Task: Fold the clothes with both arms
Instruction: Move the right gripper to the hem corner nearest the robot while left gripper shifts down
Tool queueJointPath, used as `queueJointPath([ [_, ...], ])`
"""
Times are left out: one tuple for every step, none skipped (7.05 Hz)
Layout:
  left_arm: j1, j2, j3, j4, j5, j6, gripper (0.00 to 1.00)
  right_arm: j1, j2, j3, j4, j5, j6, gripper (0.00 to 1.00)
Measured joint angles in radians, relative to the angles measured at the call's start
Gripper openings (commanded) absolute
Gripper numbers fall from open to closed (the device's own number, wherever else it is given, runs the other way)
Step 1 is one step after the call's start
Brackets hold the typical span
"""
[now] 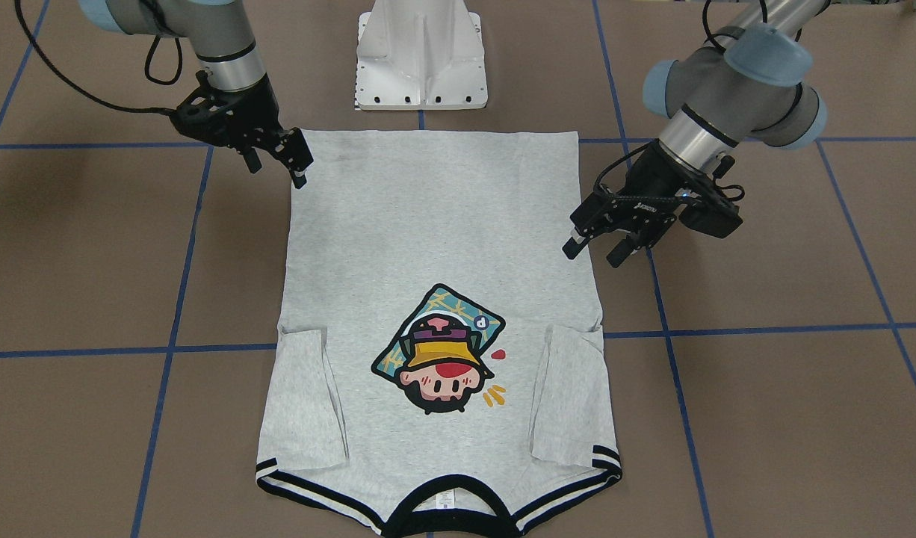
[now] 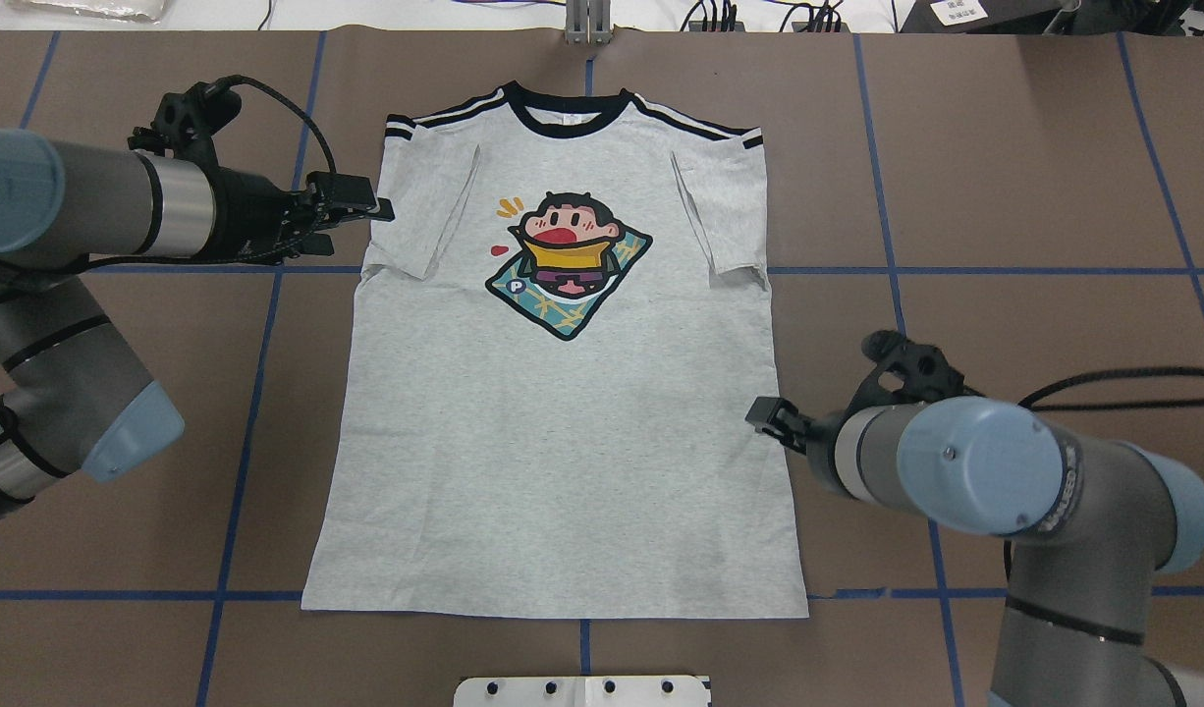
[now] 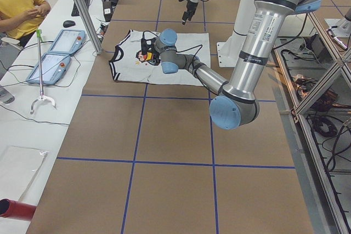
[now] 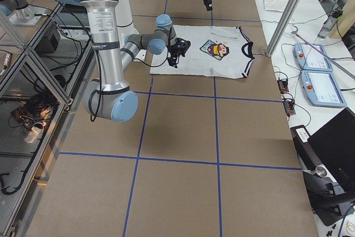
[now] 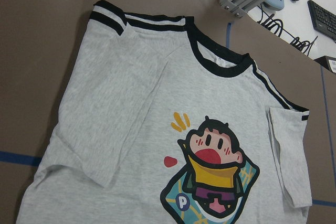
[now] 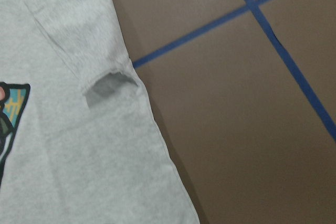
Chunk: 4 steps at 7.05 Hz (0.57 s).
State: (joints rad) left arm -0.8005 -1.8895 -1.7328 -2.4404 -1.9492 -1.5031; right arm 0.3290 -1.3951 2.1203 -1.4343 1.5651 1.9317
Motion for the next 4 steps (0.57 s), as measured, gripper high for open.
queueJointPath([
  [0.001, 0.017, -0.011, 0.0, 0.0, -0.004, 0.86, -0.076, -0.014, 0.008, -0.007, -0.055, 0.12, 0.94],
  [0.001, 0.025, -0.014, 0.0, 0.001, -0.009, 0.95, -0.137, -0.027, 0.012, -0.01, -0.098, 0.219, 0.94],
  [0.003, 0.026, -0.014, -0.002, 0.002, -0.014, 0.98, -0.182, -0.042, 0.013, -0.011, -0.121, 0.294, 0.94],
  [0.006, 0.023, -0.015, -0.007, 0.002, -0.013, 0.99, -0.213, -0.059, 0.012, -0.012, -0.131, 0.345, 0.94],
])
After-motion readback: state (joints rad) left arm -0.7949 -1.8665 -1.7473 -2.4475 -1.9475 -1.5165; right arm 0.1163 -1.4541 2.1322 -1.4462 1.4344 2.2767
